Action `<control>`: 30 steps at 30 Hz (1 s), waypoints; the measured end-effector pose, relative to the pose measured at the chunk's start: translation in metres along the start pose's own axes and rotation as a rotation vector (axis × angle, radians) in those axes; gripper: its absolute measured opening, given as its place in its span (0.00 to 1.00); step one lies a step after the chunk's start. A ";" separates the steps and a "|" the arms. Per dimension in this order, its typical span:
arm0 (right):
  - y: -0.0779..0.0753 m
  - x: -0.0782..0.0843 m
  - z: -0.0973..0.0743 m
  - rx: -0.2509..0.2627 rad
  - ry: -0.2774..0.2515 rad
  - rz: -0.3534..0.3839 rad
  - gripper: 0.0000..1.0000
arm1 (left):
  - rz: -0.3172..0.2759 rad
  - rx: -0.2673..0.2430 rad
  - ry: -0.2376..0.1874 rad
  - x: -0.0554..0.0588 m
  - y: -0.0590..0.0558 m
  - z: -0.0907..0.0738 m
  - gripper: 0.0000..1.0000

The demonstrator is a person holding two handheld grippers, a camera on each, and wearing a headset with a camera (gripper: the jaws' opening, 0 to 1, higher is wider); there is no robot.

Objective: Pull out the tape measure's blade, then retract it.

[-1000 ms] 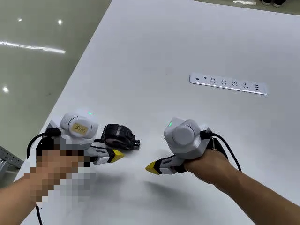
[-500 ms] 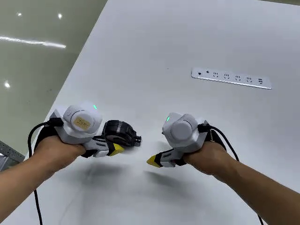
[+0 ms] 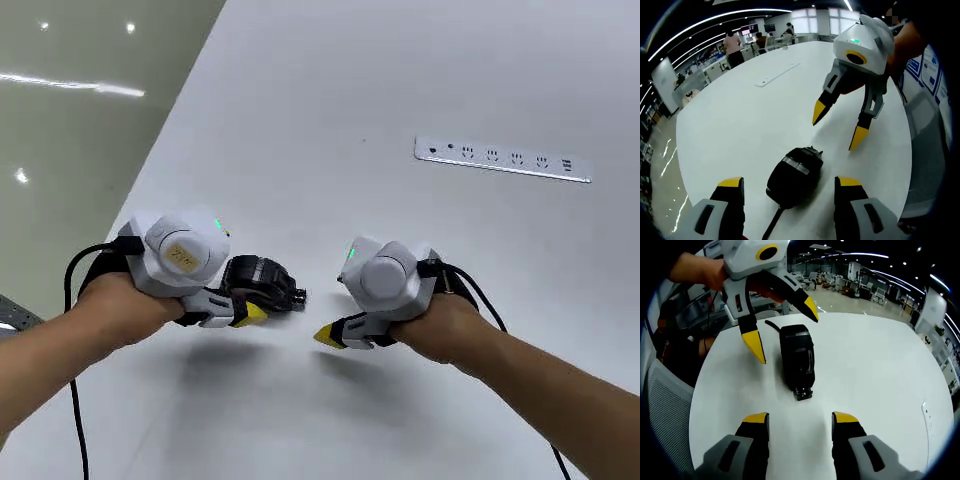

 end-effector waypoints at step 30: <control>-0.003 -0.014 0.030 -0.046 -0.020 -0.118 0.38 | 0.201 0.121 0.014 -0.006 -0.002 0.012 0.57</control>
Point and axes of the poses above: the centre of the closed fingertips' face, and the gripper's own axes: z roughly forward along the fingers, y roughly to its left, x roughly out of its underside, the point moved 3 cm from there along -z, roughly backward along the fingers, and after that the axes turned 13 degrees about z, right-handed, at the moved point
